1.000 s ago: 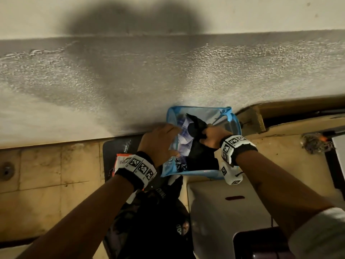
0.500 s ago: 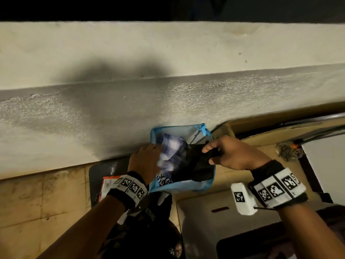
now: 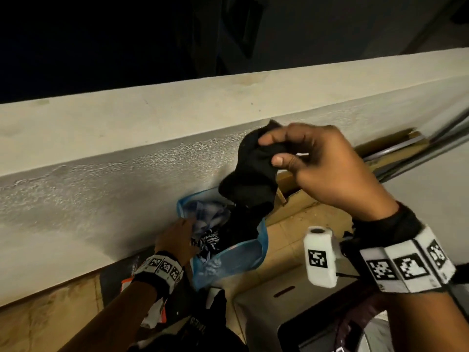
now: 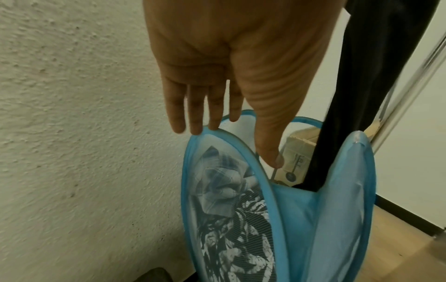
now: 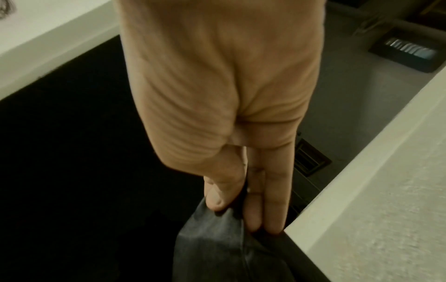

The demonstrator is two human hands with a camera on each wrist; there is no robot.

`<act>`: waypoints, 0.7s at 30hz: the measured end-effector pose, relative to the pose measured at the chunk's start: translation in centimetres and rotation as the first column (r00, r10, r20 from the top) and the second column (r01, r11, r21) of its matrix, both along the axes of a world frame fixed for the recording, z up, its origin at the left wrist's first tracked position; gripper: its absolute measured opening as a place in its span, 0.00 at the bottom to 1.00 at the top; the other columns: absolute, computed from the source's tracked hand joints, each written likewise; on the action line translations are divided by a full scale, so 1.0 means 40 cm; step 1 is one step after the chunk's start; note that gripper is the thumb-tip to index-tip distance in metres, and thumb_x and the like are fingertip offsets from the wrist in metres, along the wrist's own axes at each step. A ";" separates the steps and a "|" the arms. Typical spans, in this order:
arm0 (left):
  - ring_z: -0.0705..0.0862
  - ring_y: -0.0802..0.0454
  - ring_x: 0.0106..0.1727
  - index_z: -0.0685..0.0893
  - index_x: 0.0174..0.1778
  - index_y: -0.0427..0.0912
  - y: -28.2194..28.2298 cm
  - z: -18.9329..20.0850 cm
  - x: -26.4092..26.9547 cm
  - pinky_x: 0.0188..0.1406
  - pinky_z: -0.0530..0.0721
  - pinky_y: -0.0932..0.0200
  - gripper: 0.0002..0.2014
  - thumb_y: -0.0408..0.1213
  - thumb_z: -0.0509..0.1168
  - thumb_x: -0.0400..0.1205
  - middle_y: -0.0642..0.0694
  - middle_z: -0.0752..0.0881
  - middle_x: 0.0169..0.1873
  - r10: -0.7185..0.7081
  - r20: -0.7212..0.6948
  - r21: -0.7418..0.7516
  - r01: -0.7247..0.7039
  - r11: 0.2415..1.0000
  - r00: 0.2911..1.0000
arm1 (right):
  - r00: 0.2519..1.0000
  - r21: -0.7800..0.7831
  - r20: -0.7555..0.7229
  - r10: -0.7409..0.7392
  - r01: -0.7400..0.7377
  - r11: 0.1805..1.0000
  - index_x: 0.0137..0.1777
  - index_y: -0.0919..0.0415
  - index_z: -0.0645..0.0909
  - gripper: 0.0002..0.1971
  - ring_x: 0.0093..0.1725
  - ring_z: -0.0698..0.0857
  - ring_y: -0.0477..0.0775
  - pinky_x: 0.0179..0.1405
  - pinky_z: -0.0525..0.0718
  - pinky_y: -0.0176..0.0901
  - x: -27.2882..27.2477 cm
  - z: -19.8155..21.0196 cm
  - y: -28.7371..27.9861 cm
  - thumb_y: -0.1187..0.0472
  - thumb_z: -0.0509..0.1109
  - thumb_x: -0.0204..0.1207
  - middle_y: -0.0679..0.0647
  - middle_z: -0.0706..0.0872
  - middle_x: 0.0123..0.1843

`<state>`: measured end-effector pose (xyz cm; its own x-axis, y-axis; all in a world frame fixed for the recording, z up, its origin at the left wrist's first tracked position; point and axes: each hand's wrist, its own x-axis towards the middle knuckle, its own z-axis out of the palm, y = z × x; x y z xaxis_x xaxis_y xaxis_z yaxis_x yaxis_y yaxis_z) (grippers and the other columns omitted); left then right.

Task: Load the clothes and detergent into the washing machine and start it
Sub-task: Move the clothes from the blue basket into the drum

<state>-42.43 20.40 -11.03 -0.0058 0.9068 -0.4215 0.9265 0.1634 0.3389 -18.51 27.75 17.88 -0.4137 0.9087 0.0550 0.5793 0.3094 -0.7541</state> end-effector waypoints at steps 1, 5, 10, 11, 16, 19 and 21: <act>0.73 0.42 0.75 0.66 0.79 0.50 0.006 0.010 0.013 0.72 0.73 0.44 0.41 0.60 0.72 0.73 0.46 0.72 0.77 -0.017 -0.076 0.040 0.020 0.999 0.997 | 0.998 0.028 -0.061 -0.013 0.015 1.000 0.62 0.51 0.88 0.19 0.62 0.87 0.39 0.64 0.87 0.44 -0.002 0.027 -0.007 0.72 0.73 0.78 0.40 0.91 0.57; 0.78 0.46 0.73 0.64 0.78 0.55 0.042 0.025 0.095 0.73 0.75 0.40 0.49 0.69 0.72 0.63 0.50 0.77 0.74 -0.084 0.254 0.149 0.047 0.988 0.963 | 0.974 0.048 -0.228 -0.017 0.028 0.998 0.62 0.57 0.88 0.18 0.62 0.89 0.44 0.58 0.90 0.45 -0.018 0.098 -0.020 0.76 0.71 0.79 0.47 0.91 0.58; 0.82 0.42 0.67 0.68 0.78 0.43 0.062 0.065 0.198 0.67 0.80 0.50 0.43 0.57 0.76 0.72 0.41 0.82 0.68 0.105 0.378 -0.093 -0.075 0.993 0.920 | 0.963 0.077 -0.259 0.073 -0.055 0.996 0.60 0.55 0.88 0.18 0.61 0.89 0.47 0.60 0.90 0.49 -0.047 0.128 -0.049 0.76 0.73 0.77 0.45 0.92 0.56; 0.83 0.42 0.66 0.71 0.77 0.42 0.069 0.058 0.200 0.64 0.81 0.51 0.37 0.52 0.75 0.74 0.41 0.83 0.66 0.134 0.397 -0.096 -0.104 0.990 0.908 | 0.953 0.095 -0.293 0.080 -0.054 0.994 0.60 0.55 0.87 0.19 0.60 0.90 0.47 0.58 0.90 0.46 -0.043 0.136 -0.055 0.77 0.72 0.77 0.46 0.91 0.55; 0.85 0.42 0.61 0.74 0.70 0.41 0.094 0.046 0.181 0.49 0.73 0.60 0.24 0.43 0.70 0.80 0.41 0.86 0.60 0.084 0.383 0.005 -0.093 0.996 0.920 | 0.945 0.160 -0.323 -0.047 0.103 0.982 0.61 0.61 0.86 0.15 0.60 0.89 0.50 0.55 0.90 0.43 0.031 0.118 -0.042 0.77 0.69 0.80 0.55 0.89 0.58; 0.81 0.44 0.69 0.68 0.77 0.43 0.102 0.069 0.177 0.62 0.75 0.57 0.24 0.36 0.64 0.84 0.43 0.81 0.69 -0.026 0.384 0.077 -0.004 0.997 0.923 | 0.973 0.133 -0.186 -0.135 0.161 0.978 0.64 0.54 0.85 0.15 0.63 0.87 0.48 0.61 0.88 0.46 0.077 0.057 -0.041 0.71 0.68 0.83 0.50 0.87 0.61; 0.81 0.46 0.68 0.69 0.77 0.47 0.109 0.095 0.183 0.62 0.75 0.60 0.26 0.32 0.65 0.83 0.46 0.82 0.65 -0.020 0.505 0.135 -0.056 0.989 0.863 | 0.989 0.100 -0.005 -0.147 0.147 0.984 0.65 0.49 0.85 0.16 0.61 0.84 0.43 0.61 0.83 0.36 0.091 0.007 -0.049 0.67 0.69 0.83 0.47 0.84 0.59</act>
